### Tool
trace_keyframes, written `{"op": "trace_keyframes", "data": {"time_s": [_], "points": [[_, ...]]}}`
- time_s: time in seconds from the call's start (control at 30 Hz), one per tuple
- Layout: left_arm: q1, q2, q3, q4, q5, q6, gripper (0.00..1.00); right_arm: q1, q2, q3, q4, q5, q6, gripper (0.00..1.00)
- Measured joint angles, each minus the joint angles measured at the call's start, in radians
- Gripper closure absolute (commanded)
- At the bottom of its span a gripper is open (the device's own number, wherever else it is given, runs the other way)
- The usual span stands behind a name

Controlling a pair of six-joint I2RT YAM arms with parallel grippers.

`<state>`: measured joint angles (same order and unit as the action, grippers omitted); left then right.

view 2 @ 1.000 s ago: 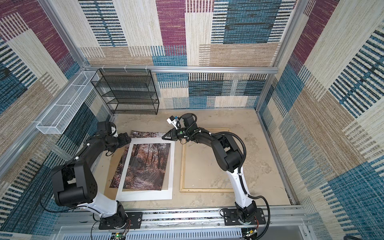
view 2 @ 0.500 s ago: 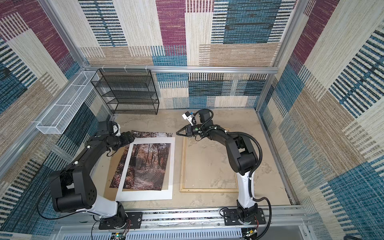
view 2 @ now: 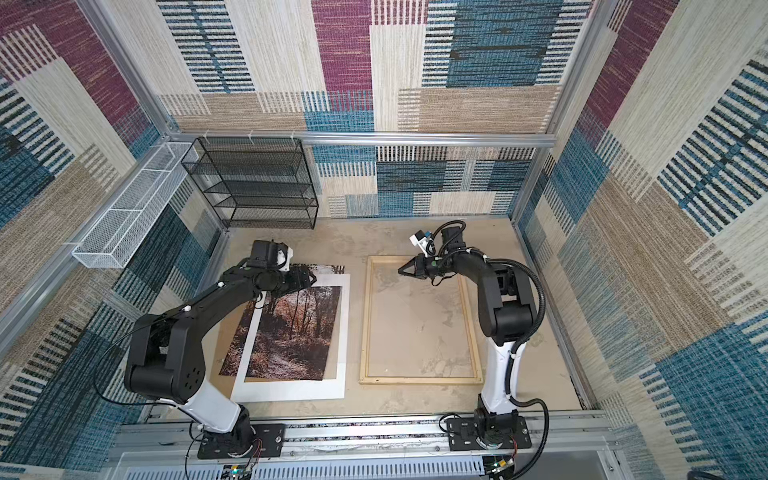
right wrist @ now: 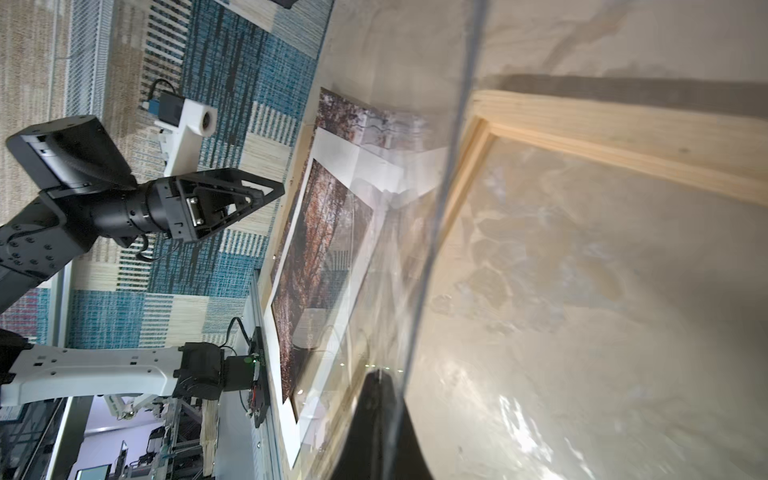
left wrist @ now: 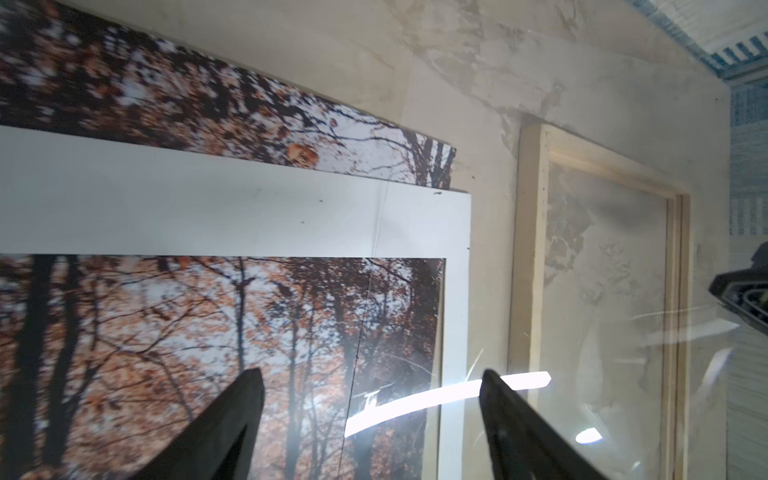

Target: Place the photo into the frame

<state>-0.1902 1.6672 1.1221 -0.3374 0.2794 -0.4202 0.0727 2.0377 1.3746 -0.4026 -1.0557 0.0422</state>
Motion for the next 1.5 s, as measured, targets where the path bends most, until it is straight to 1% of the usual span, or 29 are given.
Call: {"op": "trace_keyframes", "data": {"time_s": [0.17, 0.3, 0.37, 0.57, 0.8, 0.87, 0.93, 0.97, 1.03, 1.07, 1.1, 1.13, 1.17, 1.2, 1.37, 1.5], "points": [[-0.068, 0.063, 0.015, 0.030, 0.020, -0.032, 0.16, -0.055, 0.021, -0.005, -0.066, 0.047, -0.063, 1.00], [-0.109, 0.105, 0.023, 0.045, 0.031, -0.047, 0.16, -0.087, 0.027, -0.008, -0.082, 0.060, -0.072, 1.00], [-0.135, 0.119, 0.023, 0.053, 0.042, -0.048, 0.16, -0.098, 0.029, -0.011, -0.081, 0.069, -0.072, 0.98], [-0.207, 0.155, 0.016, 0.062, 0.050, -0.062, 0.17, -0.103, 0.030, -0.018, -0.072, 0.076, -0.069, 0.95], [-0.243, 0.177, 0.012, 0.062, 0.039, -0.077, 0.17, -0.106, 0.031, -0.020, -0.064, 0.079, -0.069, 0.93], [-0.248, 0.178, 0.014, 0.060, 0.037, -0.078, 0.17, -0.107, 0.030, -0.026, -0.053, 0.079, -0.068, 0.84], [-0.253, 0.178, 0.016, 0.059, 0.037, -0.081, 0.17, -0.109, 0.025, -0.038, -0.038, 0.088, -0.057, 0.82], [-0.257, 0.178, 0.017, 0.059, 0.037, -0.082, 0.18, -0.110, 0.020, -0.047, -0.028, 0.095, -0.056, 0.77], [-0.264, 0.178, 0.017, 0.058, 0.038, -0.093, 0.18, -0.109, 0.005, -0.069, -0.008, 0.104, -0.031, 0.74], [-0.269, 0.178, 0.017, 0.060, 0.042, -0.100, 0.19, -0.108, -0.007, -0.087, 0.010, 0.111, -0.018, 0.70], [-0.275, 0.178, 0.017, 0.062, 0.042, -0.104, 0.19, -0.108, -0.019, -0.102, 0.022, 0.116, 0.000, 0.68], [-0.281, 0.177, 0.017, 0.063, 0.043, -0.109, 0.19, -0.108, -0.035, -0.122, 0.039, 0.124, 0.022, 0.64], [-0.289, 0.176, 0.017, 0.064, 0.043, -0.115, 0.19, -0.108, -0.054, -0.145, 0.056, 0.131, 0.036, 0.63], [-0.294, 0.175, 0.017, 0.064, 0.043, -0.121, 0.19, -0.107, -0.075, -0.168, 0.072, 0.137, 0.055, 0.59], [-0.328, 0.163, 0.005, 0.079, 0.043, -0.153, 0.20, -0.108, -0.182, -0.267, 0.150, 0.165, 0.133, 0.58], [-0.360, 0.147, -0.020, 0.095, 0.038, -0.177, 0.20, -0.108, -0.233, -0.314, 0.181, 0.198, 0.167, 0.57]]}}
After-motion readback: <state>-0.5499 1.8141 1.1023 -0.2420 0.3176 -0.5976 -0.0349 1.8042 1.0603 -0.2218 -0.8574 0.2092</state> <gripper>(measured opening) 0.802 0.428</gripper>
